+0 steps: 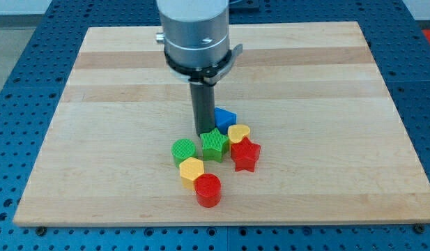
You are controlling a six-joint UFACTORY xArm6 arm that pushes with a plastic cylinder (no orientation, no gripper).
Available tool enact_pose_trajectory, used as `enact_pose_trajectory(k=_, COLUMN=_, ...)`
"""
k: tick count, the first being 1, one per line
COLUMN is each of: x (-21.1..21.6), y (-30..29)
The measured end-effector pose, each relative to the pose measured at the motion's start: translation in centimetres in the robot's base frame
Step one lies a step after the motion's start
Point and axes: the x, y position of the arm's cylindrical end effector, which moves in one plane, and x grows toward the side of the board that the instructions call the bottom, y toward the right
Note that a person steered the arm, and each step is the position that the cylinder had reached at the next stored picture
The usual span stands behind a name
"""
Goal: Slide the blue cube to the top center
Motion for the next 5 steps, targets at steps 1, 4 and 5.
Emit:
enact_pose_trajectory(k=1, x=-2.6, y=0.1)
enact_pose_trajectory(k=4, x=-5.6, y=-5.5)
enact_pose_trajectory(k=5, x=-6.2, y=-6.0)
